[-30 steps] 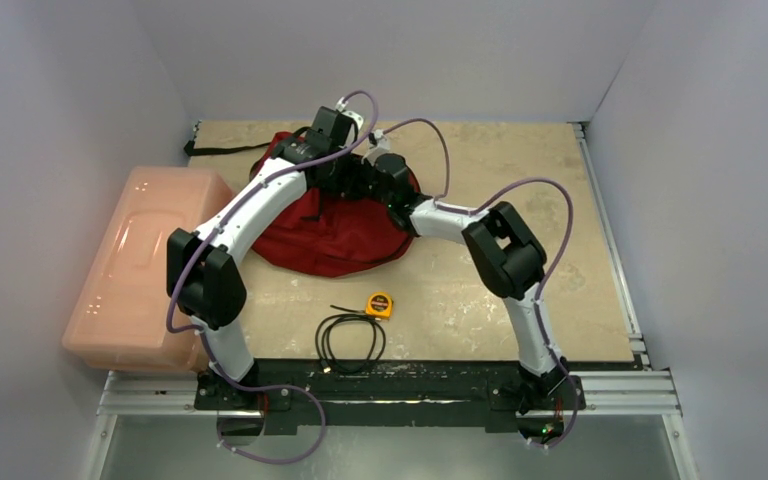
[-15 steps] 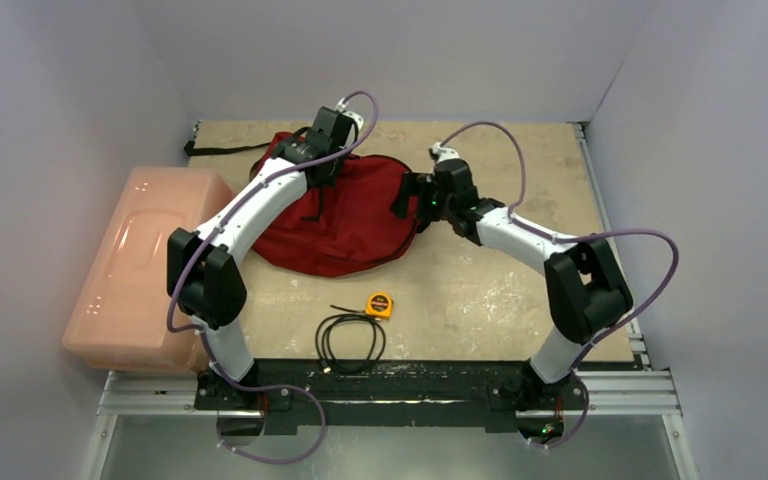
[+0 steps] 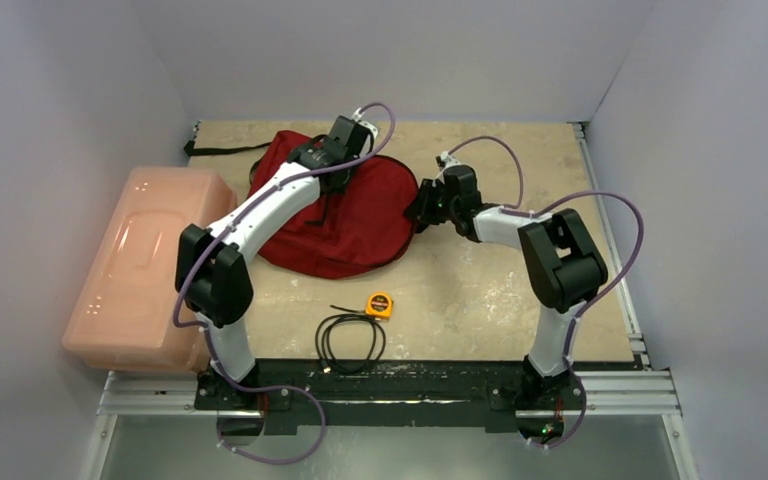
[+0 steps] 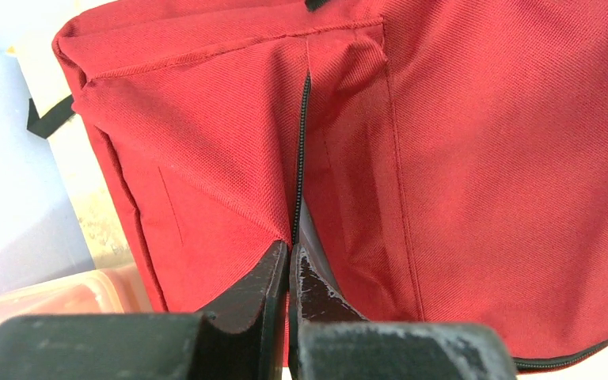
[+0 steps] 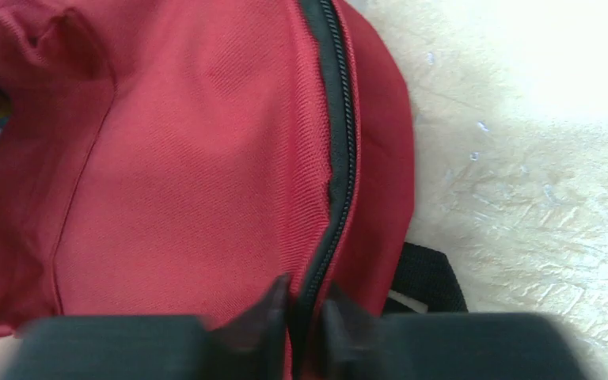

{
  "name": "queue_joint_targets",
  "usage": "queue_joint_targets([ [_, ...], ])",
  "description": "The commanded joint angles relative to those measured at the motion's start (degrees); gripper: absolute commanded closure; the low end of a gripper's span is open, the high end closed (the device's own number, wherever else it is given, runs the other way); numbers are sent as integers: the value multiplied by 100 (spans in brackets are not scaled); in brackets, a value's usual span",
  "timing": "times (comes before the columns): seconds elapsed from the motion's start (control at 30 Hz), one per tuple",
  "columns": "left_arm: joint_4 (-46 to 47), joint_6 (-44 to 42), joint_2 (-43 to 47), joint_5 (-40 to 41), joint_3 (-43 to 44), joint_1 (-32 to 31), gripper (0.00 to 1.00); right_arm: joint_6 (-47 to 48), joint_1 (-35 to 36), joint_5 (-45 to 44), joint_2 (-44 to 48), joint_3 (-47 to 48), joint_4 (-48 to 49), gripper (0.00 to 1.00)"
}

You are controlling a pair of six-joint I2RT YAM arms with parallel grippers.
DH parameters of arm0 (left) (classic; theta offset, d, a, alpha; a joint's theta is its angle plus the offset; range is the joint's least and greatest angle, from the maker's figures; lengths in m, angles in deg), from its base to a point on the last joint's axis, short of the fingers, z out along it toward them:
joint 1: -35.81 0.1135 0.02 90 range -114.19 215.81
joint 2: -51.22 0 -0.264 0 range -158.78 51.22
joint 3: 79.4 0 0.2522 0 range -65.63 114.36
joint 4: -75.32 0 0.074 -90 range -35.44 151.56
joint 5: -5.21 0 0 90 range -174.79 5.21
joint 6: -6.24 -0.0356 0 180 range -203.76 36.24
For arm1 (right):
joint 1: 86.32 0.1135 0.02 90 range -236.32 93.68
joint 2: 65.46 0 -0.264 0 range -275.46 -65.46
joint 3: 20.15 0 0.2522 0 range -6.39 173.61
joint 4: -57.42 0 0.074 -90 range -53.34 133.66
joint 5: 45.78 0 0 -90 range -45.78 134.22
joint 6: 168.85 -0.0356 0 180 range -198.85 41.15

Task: Pack the student bag
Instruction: Move the student bag to the center of the board.

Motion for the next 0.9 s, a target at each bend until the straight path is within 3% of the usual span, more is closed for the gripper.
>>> queue_joint_targets([
  [0.0,151,42,-163,43,-24,-81,100,-443,3,489,454,-233,609,91],
  [0.03,128,64,-251,78,-5,-77,100,-477,-3,346,717,-392,445,100],
  [0.3,-915,912,-958,-34,777,-92,100,99,-4,-952,3660,-1892,-1089,100],
  [0.47,-985,1428,-749,-1078,741,-96,100,-113,2,-852,4297,-2573,-1318,100],
  [0.5,-985,1512,-657,-1260,752,-97,95,-101,1,-903,4359,-2631,-1319,99],
  [0.67,-918,1624,115,-2147,648,-86,59,748,-4,-1523,4565,-2080,-2201,47],
  [0.77,-844,1713,847,-2475,315,-52,43,1355,10,-1918,4576,-1506,-2484,32],
  [0.87,-646,2061,1699,-2842,-478,145,39,1897,77,-1190,4502,-1322,-1783,29],
])
